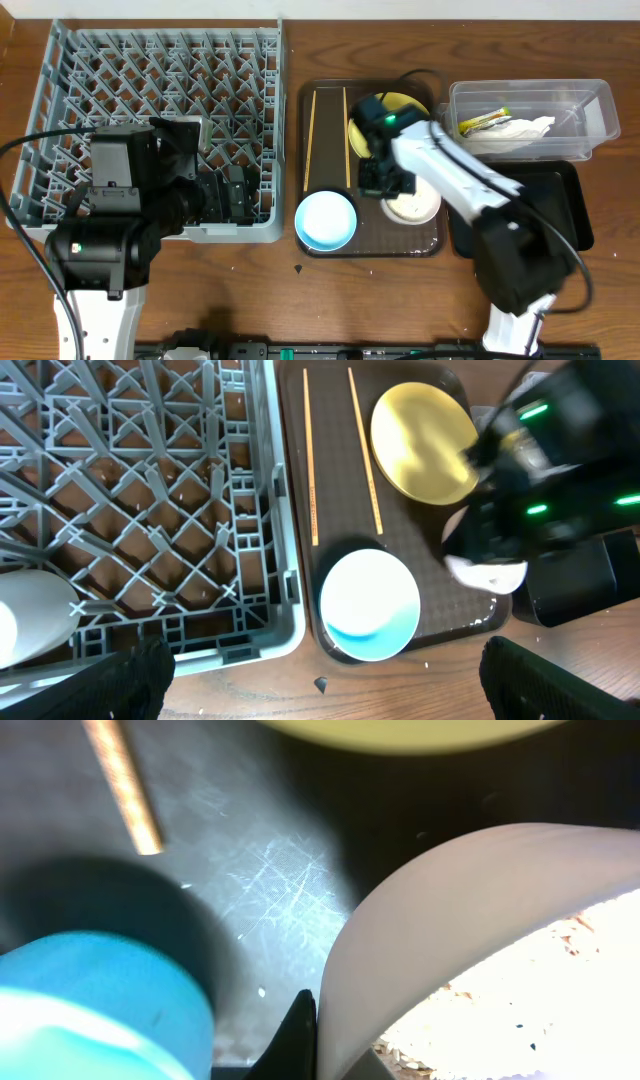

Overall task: Sort waste into correct bins and load items into the dishwasher
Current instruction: 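Carry the white bowl with the right gripper over the black tray and tip it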

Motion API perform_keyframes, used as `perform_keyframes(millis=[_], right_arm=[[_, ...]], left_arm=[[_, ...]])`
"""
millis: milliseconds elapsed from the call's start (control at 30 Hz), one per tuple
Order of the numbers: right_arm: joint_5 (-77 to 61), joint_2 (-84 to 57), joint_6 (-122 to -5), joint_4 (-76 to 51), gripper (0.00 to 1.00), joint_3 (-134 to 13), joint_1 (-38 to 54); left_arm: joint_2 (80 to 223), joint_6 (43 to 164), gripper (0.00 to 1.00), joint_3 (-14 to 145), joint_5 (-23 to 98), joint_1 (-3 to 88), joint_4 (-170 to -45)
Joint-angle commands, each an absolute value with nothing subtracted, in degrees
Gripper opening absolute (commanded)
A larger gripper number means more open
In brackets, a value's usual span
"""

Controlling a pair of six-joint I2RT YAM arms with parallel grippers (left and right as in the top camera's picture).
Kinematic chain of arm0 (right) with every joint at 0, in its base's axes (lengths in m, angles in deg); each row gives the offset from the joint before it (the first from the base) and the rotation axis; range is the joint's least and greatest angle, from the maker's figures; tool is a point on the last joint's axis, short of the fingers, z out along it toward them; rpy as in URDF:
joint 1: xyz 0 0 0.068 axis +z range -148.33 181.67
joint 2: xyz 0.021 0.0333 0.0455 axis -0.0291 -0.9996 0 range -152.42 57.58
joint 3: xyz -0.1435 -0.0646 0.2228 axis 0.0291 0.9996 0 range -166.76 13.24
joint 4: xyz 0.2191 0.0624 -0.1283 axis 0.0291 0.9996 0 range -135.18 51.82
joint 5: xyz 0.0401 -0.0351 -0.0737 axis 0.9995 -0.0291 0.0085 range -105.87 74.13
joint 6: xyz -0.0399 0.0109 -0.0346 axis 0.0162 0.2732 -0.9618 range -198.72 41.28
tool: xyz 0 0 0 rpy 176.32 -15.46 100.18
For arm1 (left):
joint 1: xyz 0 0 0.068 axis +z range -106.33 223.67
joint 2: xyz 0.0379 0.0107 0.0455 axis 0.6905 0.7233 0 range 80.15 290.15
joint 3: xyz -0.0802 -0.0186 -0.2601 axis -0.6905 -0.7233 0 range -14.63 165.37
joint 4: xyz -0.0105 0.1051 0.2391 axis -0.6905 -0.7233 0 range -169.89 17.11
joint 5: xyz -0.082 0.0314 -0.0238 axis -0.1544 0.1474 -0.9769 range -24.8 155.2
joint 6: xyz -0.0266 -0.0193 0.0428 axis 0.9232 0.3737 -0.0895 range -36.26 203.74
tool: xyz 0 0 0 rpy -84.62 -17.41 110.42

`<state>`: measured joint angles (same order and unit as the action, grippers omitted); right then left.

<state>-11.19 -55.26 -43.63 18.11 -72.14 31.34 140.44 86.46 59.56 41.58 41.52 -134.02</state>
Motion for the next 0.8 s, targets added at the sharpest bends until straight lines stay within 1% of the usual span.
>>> perform_keyframes(millis=[0, 67, 133, 200, 367, 400, 533, 700, 767], right_arm=[[-3.12, -47.87, -53.02, 17.46, 0.01, -72.27, 27.54], [9.16, -44.64, -59.67, 17.41, 0.01, -72.25, 23.49], [17.03, -43.19, -63.36, 17.94, 0.01, -72.25, 20.59], [20.86, -42.28, -65.81, 19.27, 0.01, -72.25, 17.29], [24.57, -42.19, -71.73, 23.38, 0.01, -71.49, 8.70], [27.81, -42.19, -74.23, 24.01, 0.01, -70.42, 4.67], [36.83, -42.19, -80.87, 24.45, 0.01, -65.89, -3.63], [47.11, -42.19, -84.87, 18.46, 0.01, -57.17, -12.16], [55.78, -42.19, -85.88, 11.47, 0.01, -51.95, -16.05]], left_arm=[[141.21, 85.89, 0.98, 60.35, 41.91, 41.34, -134.10], [141.58, 85.89, 0.98, 60.35, 41.89, 41.34, -134.10], [141.80, 85.89, 0.98, 60.35, 41.89, 41.34, -134.10], [141.91, 85.89, 0.98, 60.35, 41.89, 41.34, -134.10], [141.93, 85.89, 0.98, 60.35, 41.89, 41.34, -134.10], [141.93, 85.89, 0.98, 60.35, 41.91, 41.34, -134.10], [141.93, 85.89, 0.98, 60.35, 41.91, 41.34, -134.10], [141.93, 85.89, 0.98, 60.35, 41.89, 41.34, -134.10], [141.93, 85.87, 0.98, 60.35, 41.91, 41.34, -134.10]])
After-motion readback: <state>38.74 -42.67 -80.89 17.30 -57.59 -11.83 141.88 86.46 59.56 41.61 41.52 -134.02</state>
